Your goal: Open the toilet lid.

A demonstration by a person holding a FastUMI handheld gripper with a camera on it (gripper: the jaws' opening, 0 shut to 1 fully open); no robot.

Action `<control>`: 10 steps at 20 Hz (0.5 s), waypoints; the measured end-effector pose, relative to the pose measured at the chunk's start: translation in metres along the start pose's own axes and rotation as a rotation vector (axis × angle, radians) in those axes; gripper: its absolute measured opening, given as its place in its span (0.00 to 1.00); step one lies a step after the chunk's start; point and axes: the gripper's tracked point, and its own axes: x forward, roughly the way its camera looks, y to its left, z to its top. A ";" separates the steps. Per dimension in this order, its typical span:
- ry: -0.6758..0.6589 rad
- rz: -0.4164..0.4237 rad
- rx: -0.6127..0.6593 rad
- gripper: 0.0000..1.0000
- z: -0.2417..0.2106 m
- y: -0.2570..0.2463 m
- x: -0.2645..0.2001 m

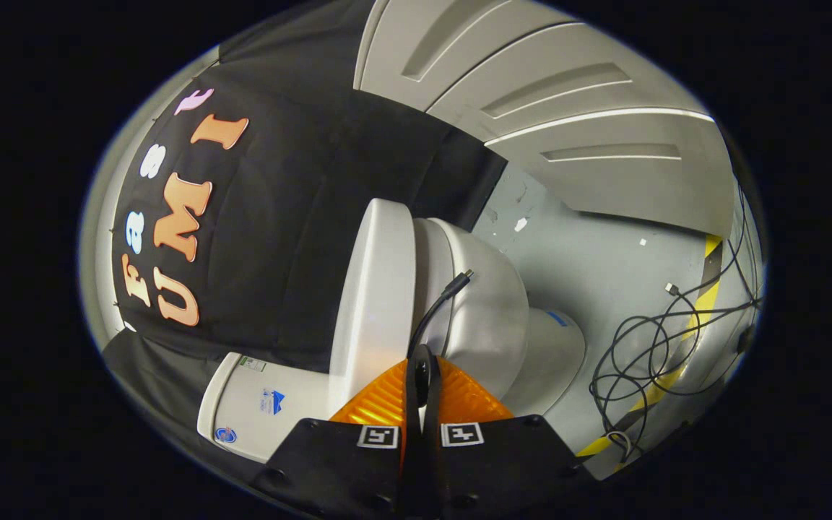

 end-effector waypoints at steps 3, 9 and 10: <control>-0.019 0.002 -0.071 0.08 0.004 0.011 -0.005; -0.075 0.004 -0.114 0.08 0.014 0.043 -0.016; -0.080 0.005 -0.135 0.08 0.017 0.053 -0.018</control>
